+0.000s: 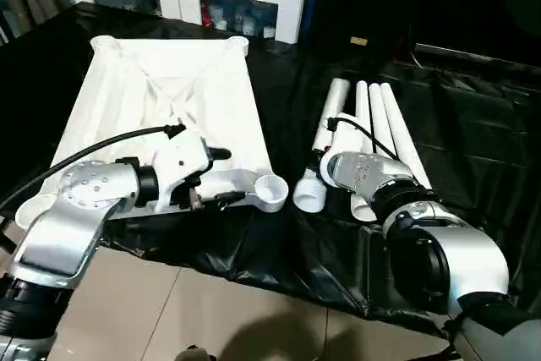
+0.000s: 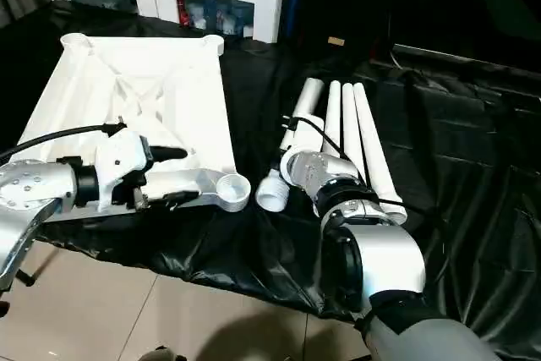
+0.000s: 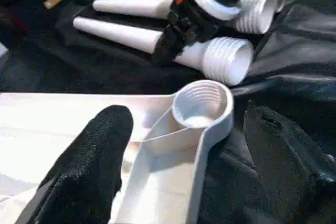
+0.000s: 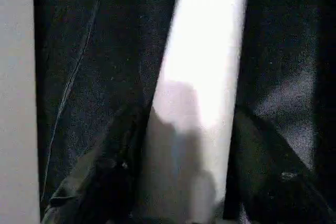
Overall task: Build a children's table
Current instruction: Pick table leg
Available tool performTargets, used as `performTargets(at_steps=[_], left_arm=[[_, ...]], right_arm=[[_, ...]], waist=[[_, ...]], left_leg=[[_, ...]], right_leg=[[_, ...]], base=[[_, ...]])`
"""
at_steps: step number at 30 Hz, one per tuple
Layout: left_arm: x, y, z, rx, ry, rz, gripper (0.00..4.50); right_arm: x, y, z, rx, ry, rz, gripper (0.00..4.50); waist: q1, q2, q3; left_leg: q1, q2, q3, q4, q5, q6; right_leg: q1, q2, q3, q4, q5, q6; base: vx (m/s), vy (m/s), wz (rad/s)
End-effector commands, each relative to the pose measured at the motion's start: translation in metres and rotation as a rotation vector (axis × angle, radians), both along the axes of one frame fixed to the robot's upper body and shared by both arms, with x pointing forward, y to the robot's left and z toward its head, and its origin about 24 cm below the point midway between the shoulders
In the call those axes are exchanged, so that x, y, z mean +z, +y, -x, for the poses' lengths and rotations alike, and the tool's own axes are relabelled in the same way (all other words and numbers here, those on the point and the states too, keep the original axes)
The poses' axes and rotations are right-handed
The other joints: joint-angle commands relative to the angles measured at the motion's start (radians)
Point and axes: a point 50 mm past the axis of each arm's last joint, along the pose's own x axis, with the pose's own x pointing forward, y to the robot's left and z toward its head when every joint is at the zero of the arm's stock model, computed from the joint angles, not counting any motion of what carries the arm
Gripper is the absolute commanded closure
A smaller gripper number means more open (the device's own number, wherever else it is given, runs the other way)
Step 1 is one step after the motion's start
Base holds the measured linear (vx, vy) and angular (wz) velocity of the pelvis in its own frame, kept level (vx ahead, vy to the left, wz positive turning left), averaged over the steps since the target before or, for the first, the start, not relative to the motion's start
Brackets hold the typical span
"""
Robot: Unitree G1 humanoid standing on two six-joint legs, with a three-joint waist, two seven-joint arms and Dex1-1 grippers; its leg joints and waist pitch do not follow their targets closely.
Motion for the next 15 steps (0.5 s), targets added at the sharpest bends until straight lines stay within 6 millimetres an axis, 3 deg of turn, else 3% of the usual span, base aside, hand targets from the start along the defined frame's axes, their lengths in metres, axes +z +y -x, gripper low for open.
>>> performTargets(at_steps=[1, 9, 10, 11, 15], left_arm=[[0.0, -0.003, -0.003, 0.011, -0.014, 0.003, 0.67], [0.003, -0.005, -0.02, 0.153, -0.03, 0.107, 0.67], [0.005, -0.005, -0.026, 0.194, -0.039, 0.148, 0.41], [0.008, -0.007, -0.031, 0.231, -0.044, 0.195, 0.34], [0.015, -0.012, -0.042, 0.302, -0.048, 0.324, 0.14]], right_arm=[[-0.007, -0.007, 0.003, -0.028, 0.027, -0.001, 2.49], [0.012, -0.011, -0.01, -0.06, -0.141, -0.093, 2.66], [0.016, -0.013, -0.012, -0.052, -0.171, -0.121, 2.66], [0.021, -0.015, -0.014, -0.037, -0.219, -0.153, 2.66], [0.042, -0.016, -0.02, 0.048, -0.414, -0.243, 2.66]], waist=[[0.004, 0.016, -0.074], [0.007, 0.018, -0.077], [0.006, 0.016, -0.078], [0.008, 0.02, -0.08], [0.01, 0.017, -0.081]], left_leg=[[0.01, 0.029, -0.002, -0.064, -0.045, -0.021], [0.008, 0.028, -0.002, -0.06, -0.04, -0.01], [0.007, 0.027, -0.002, -0.059, -0.034, -0.005], [0.011, 0.028, -0.001, -0.057, -0.033, 0.0], [0.005, 0.028, -0.002, -0.055, -0.019, 0.027]], right_leg=[[0.055, -0.072, 0.043, -0.048, 0.13, -0.205], [0.057, -0.071, 0.043, -0.046, 0.156, -0.218], [0.059, -0.07, 0.042, -0.046, 0.169, -0.22], [0.057, -0.069, 0.042, -0.047, 0.185, -0.225], [0.063, -0.072, 0.041, -0.045, 0.225, -0.243]], base=[[0.0, 0.0, 0.0], [0.0, 0.0, 0.0], [0.0, 0.0, 0.0], [0.0, 0.0, 0.0], [0.0, 0.0, 0.0]])
